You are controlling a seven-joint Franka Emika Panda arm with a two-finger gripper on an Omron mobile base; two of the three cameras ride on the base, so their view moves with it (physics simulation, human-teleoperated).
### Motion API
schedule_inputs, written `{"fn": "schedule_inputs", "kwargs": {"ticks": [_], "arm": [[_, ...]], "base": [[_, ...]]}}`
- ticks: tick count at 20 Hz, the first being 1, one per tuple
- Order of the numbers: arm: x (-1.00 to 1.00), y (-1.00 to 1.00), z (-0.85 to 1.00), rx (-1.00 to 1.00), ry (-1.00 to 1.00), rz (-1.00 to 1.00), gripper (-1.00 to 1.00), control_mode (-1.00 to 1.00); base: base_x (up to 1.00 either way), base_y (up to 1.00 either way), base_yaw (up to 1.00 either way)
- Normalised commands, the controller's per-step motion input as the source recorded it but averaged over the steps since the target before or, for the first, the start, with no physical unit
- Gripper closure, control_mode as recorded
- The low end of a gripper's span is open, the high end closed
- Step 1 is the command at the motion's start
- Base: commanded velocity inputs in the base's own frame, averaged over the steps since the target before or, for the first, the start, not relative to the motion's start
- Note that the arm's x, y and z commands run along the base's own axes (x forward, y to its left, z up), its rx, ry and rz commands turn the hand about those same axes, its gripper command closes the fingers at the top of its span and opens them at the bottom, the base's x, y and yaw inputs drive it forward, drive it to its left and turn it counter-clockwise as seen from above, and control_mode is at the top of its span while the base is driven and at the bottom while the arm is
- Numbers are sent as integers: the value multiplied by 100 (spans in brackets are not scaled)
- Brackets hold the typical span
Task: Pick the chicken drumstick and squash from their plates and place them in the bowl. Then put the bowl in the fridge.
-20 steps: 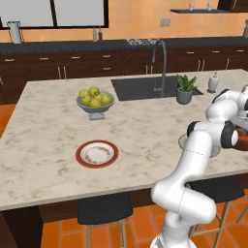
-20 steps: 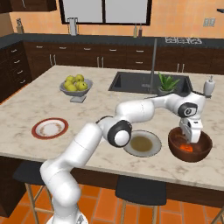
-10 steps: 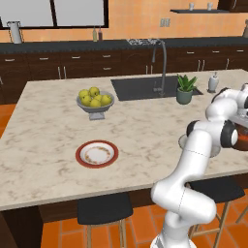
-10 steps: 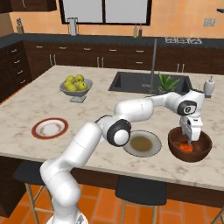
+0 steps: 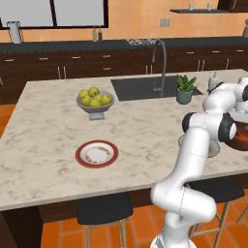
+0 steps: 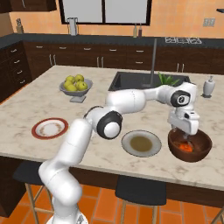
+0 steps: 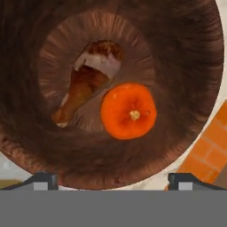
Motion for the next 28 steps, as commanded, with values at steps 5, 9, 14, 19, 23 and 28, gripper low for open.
{"fn": "schedule_inputs", "kwargs": {"ticks": [5, 9, 14, 19, 23, 28], "arm": [[-2, 31, -9, -5, 0, 46, -100, -100], [0, 24, -37, 0, -3, 38, -100, -100], [8, -7, -40, 1, -16, 29, -100, -100], [37, -24, -24, 2, -5, 31, -100, -100], [8, -10, -21, 3, -6, 34, 100, -100], [-13, -36, -21, 2, -14, 38, 100, -100]], "base": [[0, 0, 0], [0, 0, 0], [0, 0, 0], [0, 0, 0], [0, 0, 0], [0, 0, 0]]}}
